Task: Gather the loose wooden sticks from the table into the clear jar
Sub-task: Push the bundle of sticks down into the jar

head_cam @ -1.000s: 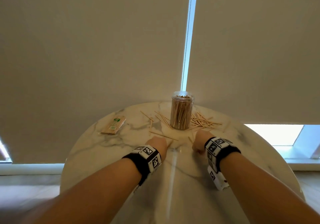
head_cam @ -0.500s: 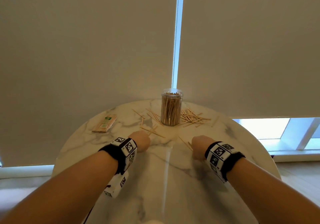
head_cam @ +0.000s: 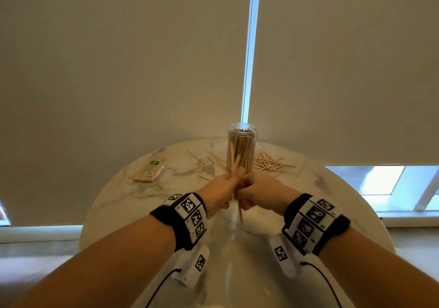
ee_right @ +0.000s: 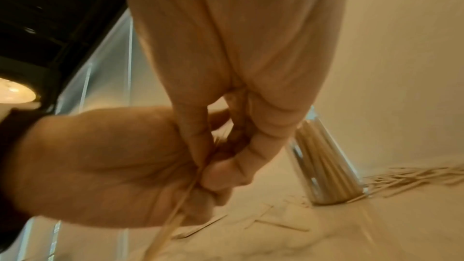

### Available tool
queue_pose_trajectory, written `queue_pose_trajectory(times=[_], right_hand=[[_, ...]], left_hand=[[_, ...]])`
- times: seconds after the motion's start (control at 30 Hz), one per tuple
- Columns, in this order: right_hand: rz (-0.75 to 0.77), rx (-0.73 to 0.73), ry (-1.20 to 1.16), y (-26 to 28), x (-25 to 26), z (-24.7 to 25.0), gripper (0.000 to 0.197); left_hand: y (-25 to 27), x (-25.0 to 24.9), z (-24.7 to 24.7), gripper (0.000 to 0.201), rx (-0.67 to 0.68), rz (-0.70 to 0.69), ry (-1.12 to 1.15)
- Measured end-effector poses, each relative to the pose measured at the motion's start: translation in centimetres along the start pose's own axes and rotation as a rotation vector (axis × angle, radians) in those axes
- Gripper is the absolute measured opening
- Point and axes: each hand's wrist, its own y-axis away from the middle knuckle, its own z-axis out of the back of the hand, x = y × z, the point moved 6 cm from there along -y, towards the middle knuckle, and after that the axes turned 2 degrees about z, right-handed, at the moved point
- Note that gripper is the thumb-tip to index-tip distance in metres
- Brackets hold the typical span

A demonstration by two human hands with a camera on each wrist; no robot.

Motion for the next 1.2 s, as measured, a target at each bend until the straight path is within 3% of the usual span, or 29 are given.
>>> queue_pose_trajectory(times=[0.17,0.27,0.33,0.37,0.4,0.5,0.57,0.7,0.8,0.93,1.03,1.2], right_hand=[[0.124,-0.045,-0.024,0.1,1.7,-0.8,0.015],[0.182,-0.251,0.094,0.2,3.1,1.8,0.022],[0.208,-0.442,0.156,0.2,4.2,4.2,0.025],[0.203,-0.471,0.174,0.0,4.4,4.8,0.028],[0.176,-0.434,0.2,-0.3,4.4,4.8,0.032],[0.069,-0.042,0.275,-0.8,3.0,1.1,0.047],[0.081,0.114,0.276,-0.5,2.5,-1.2,0.052],[0.015,-0.022,0.11,-2.3,0.2,0.5,0.049],[-0.189,-0.183,0.265,-5.4,-4.3,5.4,0.039],[-0.449,-0.14,0.599,-8.6,-10.4,11.3,0.033],[-0.57,-0.103,0.786,-11.0,-14.3,14.4,0.036],[-0.636,-0.099,0.747,-15.8,-16.3,16.1,0.061]], left_hand=[[0.3,0.0,2.2,0.039,-0.255,-0.03,-0.07],[0.8,1.0,2.4,0.029,-0.123,0.07,0.018],[1.7,1.2,1.4,0.029,0.003,0.116,-0.063],[2.0,1.0,0.7,0.031,0.063,0.107,-0.139],[2.3,0.8,0.0,0.031,0.115,0.081,-0.202],[2.6,0.0,-1.3,0.018,0.181,0.045,-0.245],[2.4,-0.3,-1.4,0.022,0.173,0.049,-0.32],[0.8,-0.8,1.0,0.036,0.065,0.028,-0.475],[-2.5,-1.2,5.9,0.046,-0.117,0.083,-0.635],[-8.0,-0.9,12.5,0.04,-0.335,0.188,-0.852],[-12.4,0.4,15.2,0.036,-0.36,0.309,-0.981],[-18.4,1.3,15.9,0.041,-0.296,0.353,-1.105]])
